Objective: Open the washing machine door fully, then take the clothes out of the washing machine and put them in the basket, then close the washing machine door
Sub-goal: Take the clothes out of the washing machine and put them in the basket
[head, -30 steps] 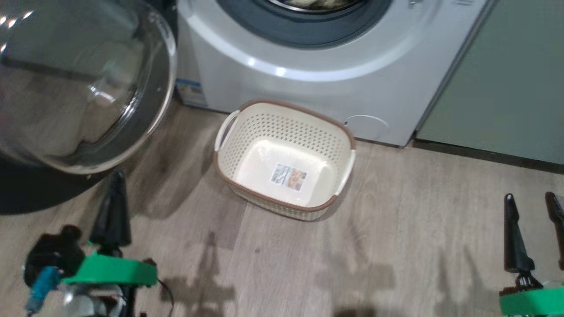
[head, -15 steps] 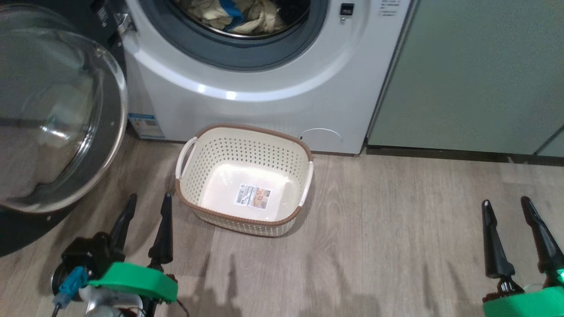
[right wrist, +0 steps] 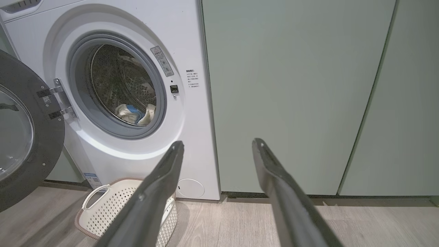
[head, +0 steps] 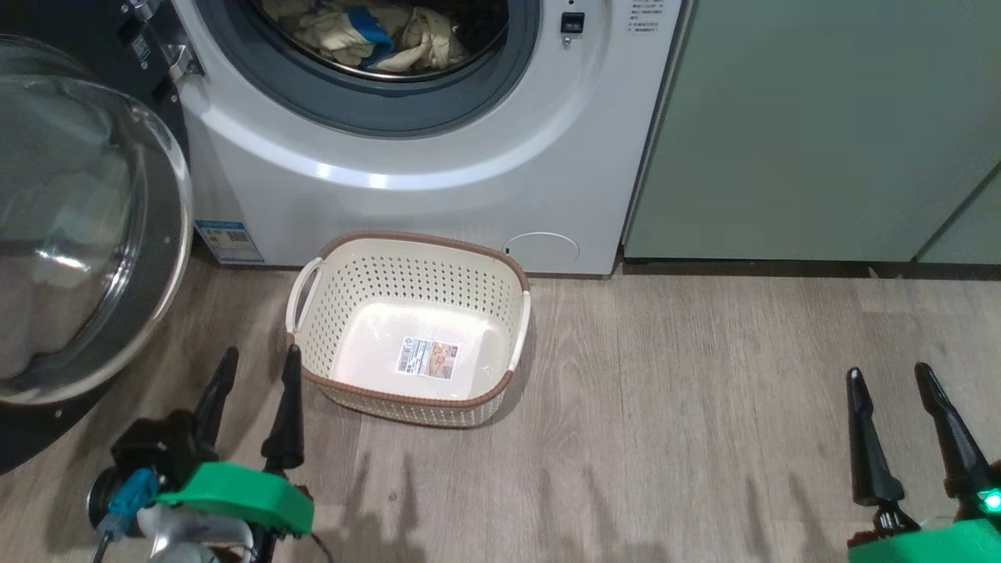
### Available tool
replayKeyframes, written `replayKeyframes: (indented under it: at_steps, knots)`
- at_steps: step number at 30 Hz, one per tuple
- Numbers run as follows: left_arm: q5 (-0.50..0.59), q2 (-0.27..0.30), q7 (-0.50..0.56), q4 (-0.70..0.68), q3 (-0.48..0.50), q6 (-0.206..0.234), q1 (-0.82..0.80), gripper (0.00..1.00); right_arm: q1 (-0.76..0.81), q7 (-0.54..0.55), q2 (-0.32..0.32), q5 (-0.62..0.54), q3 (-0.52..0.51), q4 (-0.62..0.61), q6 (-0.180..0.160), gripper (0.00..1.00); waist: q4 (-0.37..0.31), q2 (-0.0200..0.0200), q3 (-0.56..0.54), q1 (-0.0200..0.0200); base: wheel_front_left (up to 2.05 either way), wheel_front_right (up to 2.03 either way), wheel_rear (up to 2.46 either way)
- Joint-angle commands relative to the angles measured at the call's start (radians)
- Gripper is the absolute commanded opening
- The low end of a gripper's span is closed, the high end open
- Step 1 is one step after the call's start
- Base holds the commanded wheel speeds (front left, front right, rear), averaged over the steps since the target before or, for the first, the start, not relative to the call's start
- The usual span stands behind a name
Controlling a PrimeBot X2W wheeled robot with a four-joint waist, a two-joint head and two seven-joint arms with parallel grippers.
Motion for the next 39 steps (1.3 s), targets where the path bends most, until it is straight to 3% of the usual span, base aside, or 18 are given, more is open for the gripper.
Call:
replayKeyframes:
  at_steps: [1, 29, 39]
  knots:
    - [0.012, 0.018, 0.005, -0.034, 0.023, 0.005, -0.035, 1.0, -0.023, -0.01, -0.012, -0.001, 0.015, -0.032, 0.004, 1.0, -0.001, 0.0, 0.003, 0.0, 0.0, 0.0, 0.0]
    - [0.025, 0.041, 0.011, -0.041, -0.009, 0.023, -0.049, 1.0, -0.041, -0.01, -0.007, 0.0, 0.004, -0.037, 0.004, 1.0, -0.006, 0.0, 0.033, 0.0, 0.0, -0.01, 0.0]
    - [0.038, 0.05, 0.016, -0.027, -0.018, 0.039, -0.054, 1.0, -0.044, -0.01, -0.005, 0.0, 0.002, -0.039, 0.004, 1.0, -0.009, 0.0, 0.036, 0.0, 0.89, -0.89, 0.0]
